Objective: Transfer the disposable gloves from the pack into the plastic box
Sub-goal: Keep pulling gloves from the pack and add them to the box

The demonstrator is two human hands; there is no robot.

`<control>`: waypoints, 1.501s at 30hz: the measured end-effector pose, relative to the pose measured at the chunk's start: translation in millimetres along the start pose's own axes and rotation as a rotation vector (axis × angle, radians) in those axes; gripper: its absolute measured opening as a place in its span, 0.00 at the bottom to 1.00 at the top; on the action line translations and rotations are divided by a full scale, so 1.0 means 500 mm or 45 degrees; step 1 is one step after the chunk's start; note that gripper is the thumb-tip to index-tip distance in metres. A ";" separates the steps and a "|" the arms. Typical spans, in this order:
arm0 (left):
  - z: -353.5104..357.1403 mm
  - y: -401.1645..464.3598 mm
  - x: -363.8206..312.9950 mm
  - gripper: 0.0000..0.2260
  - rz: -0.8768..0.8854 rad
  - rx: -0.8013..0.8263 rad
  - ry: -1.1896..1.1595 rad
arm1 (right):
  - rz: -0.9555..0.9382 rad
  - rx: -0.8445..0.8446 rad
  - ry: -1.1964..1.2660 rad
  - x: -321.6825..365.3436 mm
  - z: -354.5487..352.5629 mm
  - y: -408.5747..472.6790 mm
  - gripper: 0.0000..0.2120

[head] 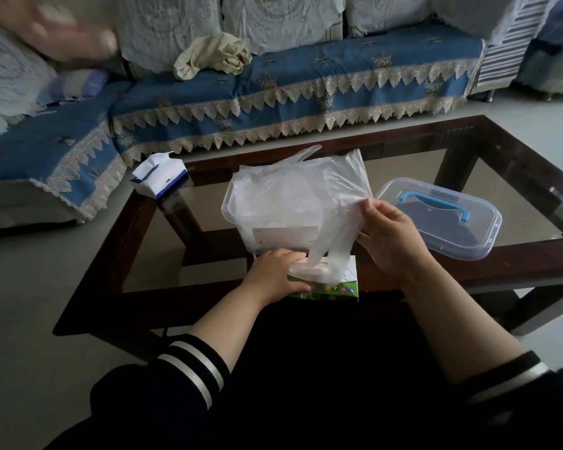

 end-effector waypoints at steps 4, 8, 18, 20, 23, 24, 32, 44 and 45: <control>-0.097 -0.030 -0.016 0.13 0.015 -0.455 -0.217 | -0.098 -0.056 -0.161 0.014 -0.011 -0.011 0.08; -0.206 -0.071 -0.046 0.21 0.021 -0.872 -0.619 | -0.249 -0.120 -0.245 0.015 -0.007 -0.019 0.08; -0.242 -0.017 -0.107 0.52 -0.097 -0.261 -0.880 | -1.024 -0.309 -1.436 0.023 0.064 -0.059 0.14; -0.255 -0.012 -0.128 0.48 -0.105 -0.180 -0.676 | -1.130 -0.314 -1.562 0.020 0.082 -0.070 0.15; -0.273 0.002 -0.146 0.17 -0.035 -0.303 -0.416 | -1.104 -0.247 -1.544 0.010 0.098 -0.078 0.19; -0.277 0.005 -0.152 0.11 0.009 -0.350 -0.360 | -1.035 -0.233 -1.471 0.010 0.095 -0.077 0.23; -0.279 0.007 -0.249 0.07 0.500 -0.222 -0.447 | -0.496 -0.065 -0.705 0.015 0.048 -0.057 0.46; -0.369 0.036 -0.160 0.08 0.406 -0.479 -0.453 | -0.270 -0.315 -0.343 0.050 -0.053 -0.021 0.12; -0.386 0.039 -0.137 0.06 0.394 -0.587 -0.475 | -0.286 -0.378 -0.257 0.057 -0.070 -0.021 0.12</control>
Point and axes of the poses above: each hand's wrist, its own y-axis towards the middle knuckle, its own z-axis out of the palm, x = y × z, the point moved 9 cm from there along y, towards the middle knuckle, and after that the axes turned 14 degrees about z, right-handed, at the moved point
